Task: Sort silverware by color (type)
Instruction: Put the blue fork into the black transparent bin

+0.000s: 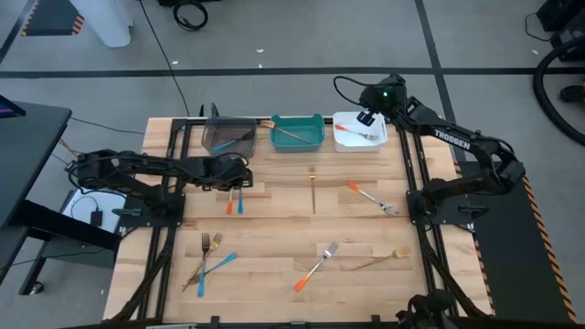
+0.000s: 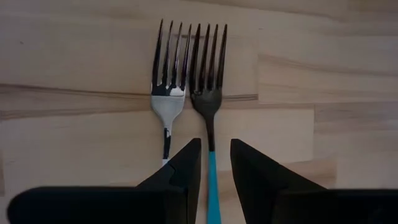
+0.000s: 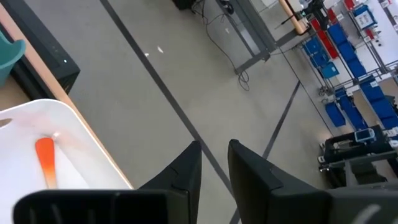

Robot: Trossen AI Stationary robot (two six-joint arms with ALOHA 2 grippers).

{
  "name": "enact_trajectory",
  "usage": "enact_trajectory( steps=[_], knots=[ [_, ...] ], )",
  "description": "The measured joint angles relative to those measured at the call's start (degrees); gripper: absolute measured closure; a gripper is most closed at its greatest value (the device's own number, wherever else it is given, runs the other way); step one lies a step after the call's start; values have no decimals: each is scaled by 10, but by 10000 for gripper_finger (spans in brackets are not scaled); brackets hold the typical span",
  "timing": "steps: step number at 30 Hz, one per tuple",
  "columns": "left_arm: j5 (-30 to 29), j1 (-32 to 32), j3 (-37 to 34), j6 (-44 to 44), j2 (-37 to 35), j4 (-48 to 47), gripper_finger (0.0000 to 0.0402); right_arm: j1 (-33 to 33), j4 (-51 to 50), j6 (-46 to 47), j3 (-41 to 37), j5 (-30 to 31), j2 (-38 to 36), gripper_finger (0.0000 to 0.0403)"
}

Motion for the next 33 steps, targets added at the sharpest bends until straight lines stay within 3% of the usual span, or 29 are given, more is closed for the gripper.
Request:
enact_trajectory(
  steps=[12,17,24,33],
  knots=[
    [15,1,2,1,93,48,306,0,0,0,0,0,0,316],
    [0,3,5,-9,105,21,309,0,0,1,0,1,0,317],
    [1,17,4,8,107,12,383,2,-3,1,0,1,0,317],
    [-3,11,-5,31,95,92,393,0,-2,1,0,2,0,317]
  ],
)
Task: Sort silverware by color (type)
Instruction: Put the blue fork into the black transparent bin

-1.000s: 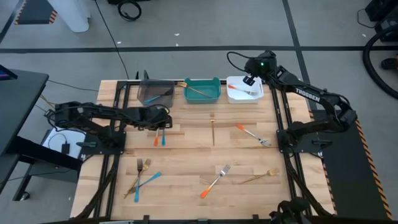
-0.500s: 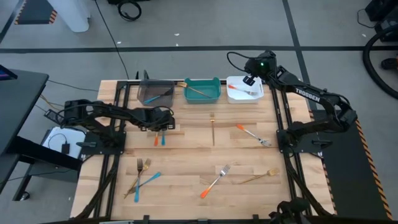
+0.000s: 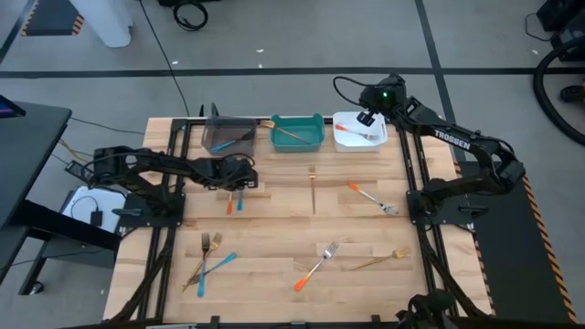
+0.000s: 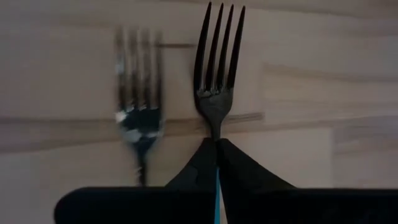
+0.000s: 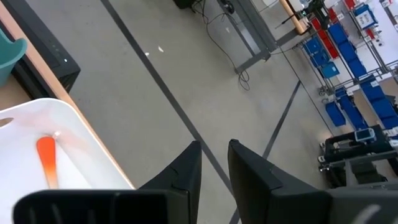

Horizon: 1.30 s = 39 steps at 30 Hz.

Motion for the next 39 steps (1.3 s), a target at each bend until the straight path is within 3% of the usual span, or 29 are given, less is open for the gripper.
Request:
enact_trajectory(
  steps=[12,16,20,23,25,27,29,32,35,39],
  knots=[
    [29,-17,2,47,-135,41,396,0,1,0,0,0,0,317],
    [-37,-8,14,112,-205,45,396,0,2,0,0,-1,0,317],
    [-156,13,54,298,-261,56,396,1,3,0,0,-2,0,317],
    [-249,38,84,506,-273,55,395,3,6,1,0,-16,0,317],
    [-282,64,94,655,-273,63,394,4,7,1,0,-31,0,317],
    [-273,96,93,785,-270,84,393,6,8,1,0,-40,0,317],
    [-233,132,92,851,-256,89,393,10,9,1,0,-43,0,317],
    [-176,188,90,858,-231,56,392,25,9,1,0,-12,0,317],
    [-160,226,90,860,-195,37,391,50,9,0,0,34,-3,317],
    [-126,248,91,861,-152,42,391,81,9,0,0,49,-6,317]
  ],
)
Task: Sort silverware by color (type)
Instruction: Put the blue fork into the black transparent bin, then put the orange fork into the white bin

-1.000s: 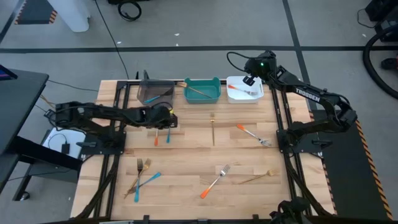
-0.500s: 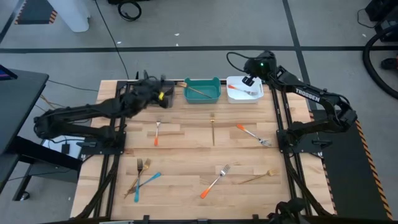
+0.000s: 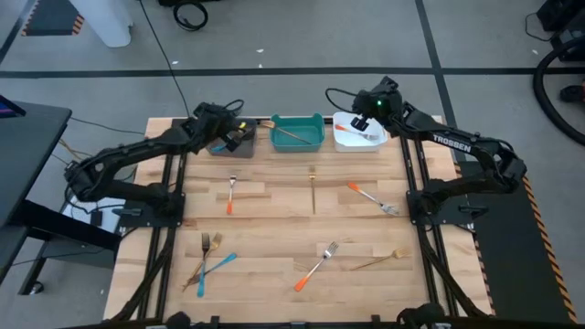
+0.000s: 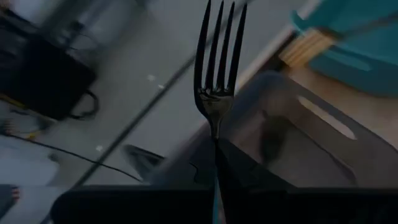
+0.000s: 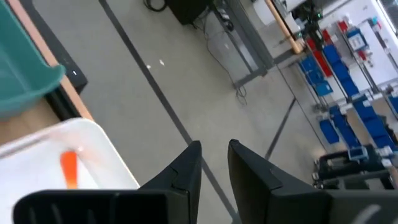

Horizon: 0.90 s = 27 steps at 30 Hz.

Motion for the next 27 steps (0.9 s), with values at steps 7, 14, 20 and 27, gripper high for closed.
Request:
enact_trajectory(
  steps=[7,14,20,27],
  knots=[
    [8,21,0,-5,68,-13,387,67,0,11,0,31,-1,317],
    [44,36,0,-37,83,-12,328,125,-3,9,0,118,-1,317],
    [55,16,2,-91,52,-60,295,146,-4,9,0,121,-1,317],
    [164,-50,80,-273,11,-307,293,143,-7,9,0,121,-1,317]
  ],
)
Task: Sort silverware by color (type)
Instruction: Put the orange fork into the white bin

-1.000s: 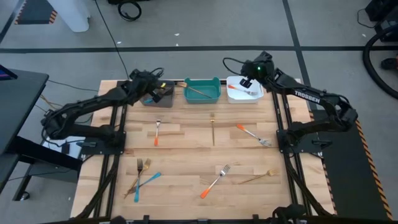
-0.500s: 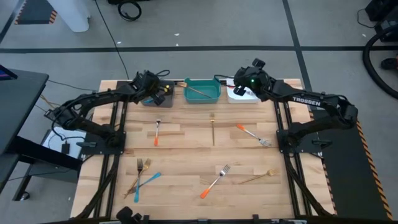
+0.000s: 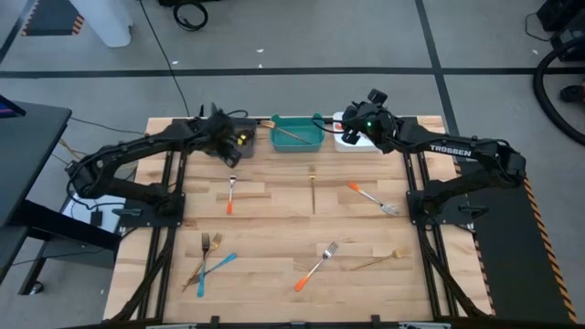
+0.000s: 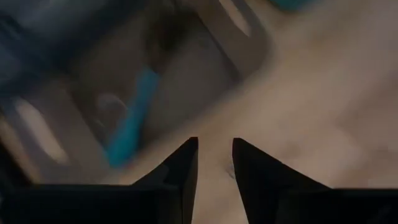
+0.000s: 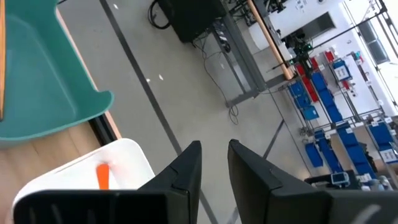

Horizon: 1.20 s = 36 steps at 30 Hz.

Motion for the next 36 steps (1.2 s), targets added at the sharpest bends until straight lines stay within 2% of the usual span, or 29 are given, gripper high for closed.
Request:
enact_trajectory(
  steps=[3,7,10,15,18,25,28,33,36],
  knots=[
    [50,-51,20,-100,-12,-75,293,-7,-6,0,0,0,0,317],
    [58,-151,15,-239,-13,-157,293,-15,-15,0,0,-1,0,317],
    [60,-234,7,-349,-13,-182,292,-18,-15,0,0,-2,0,317],
    [61,-356,6,-461,-13,-184,292,-16,-15,2,0,-2,0,317],
    [61,-411,6,-514,-13,-176,292,0,-18,2,0,1,0,317],
    [59,-499,6,-531,-13,-164,292,108,-51,79,0,7,0,317],
    [45,-515,6,-537,-13,-146,292,166,-51,165,0,-57,0,317],
    [-5,-522,6,-510,-13,-96,292,230,-36,367,0,-251,5,317],
    [-40,-522,6,-474,-13,-54,292,262,-36,424,0,-353,20,317]
  ],
)
